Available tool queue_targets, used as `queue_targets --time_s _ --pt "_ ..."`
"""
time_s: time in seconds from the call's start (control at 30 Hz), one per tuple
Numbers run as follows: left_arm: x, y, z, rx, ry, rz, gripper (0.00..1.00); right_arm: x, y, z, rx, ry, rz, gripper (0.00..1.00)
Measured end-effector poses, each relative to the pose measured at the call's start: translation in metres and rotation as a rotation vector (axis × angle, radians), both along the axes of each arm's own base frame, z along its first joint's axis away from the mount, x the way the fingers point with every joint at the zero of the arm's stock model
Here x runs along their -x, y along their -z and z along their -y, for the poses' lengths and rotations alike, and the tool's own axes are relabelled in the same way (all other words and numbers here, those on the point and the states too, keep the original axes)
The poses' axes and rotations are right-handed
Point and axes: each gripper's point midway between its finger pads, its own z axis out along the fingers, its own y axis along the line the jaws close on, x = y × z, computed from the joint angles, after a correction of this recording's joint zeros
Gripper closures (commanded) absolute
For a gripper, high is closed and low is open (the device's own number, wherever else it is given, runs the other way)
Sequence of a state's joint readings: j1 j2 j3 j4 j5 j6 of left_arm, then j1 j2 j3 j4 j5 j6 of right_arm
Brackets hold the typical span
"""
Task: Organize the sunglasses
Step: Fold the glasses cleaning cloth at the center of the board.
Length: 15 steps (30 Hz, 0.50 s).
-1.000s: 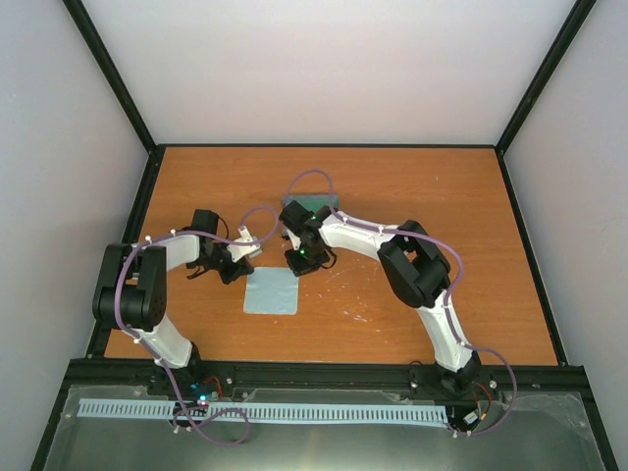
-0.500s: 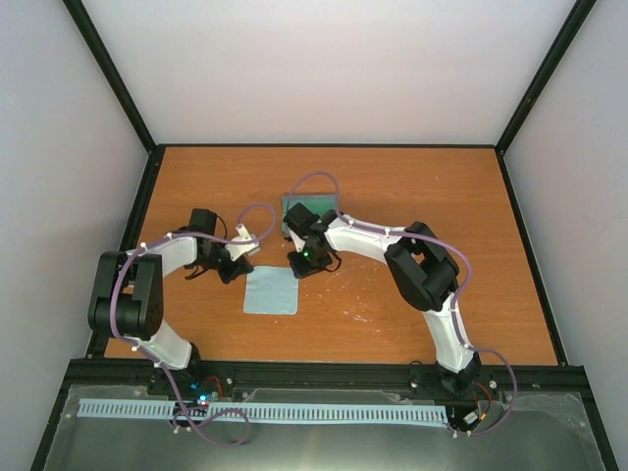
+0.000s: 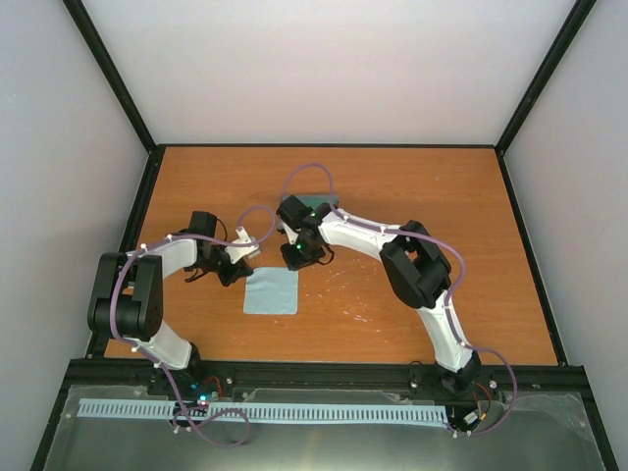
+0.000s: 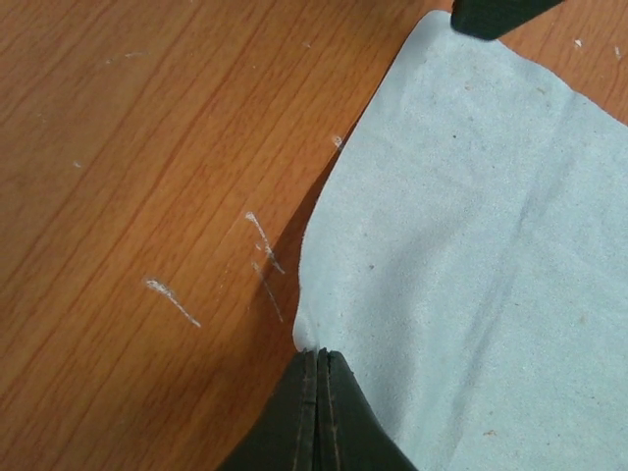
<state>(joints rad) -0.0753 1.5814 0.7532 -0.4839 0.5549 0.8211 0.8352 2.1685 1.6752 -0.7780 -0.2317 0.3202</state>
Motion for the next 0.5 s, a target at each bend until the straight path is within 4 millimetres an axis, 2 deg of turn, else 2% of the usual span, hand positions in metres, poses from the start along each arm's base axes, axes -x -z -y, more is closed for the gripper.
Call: queue_targets --time_s 0.2,0.27,0.5 --pt "-0.002 0.0 0.0 0.001 0.0 0.008 0.99 0.007 0.017 0.004 0.056 -0.009 -0.029 0.74" --pt "-0.002 -0.001 0.0 0.001 -0.001 0.012 0.99 0.008 0.016 0.003 0.058 -0.012 -0.027 0.74" --pt "-0.003 -0.001 0.0 0.001 0.0 0.015 0.99 0.012 0.019 0.002 0.079 -0.025 -0.027 0.94"
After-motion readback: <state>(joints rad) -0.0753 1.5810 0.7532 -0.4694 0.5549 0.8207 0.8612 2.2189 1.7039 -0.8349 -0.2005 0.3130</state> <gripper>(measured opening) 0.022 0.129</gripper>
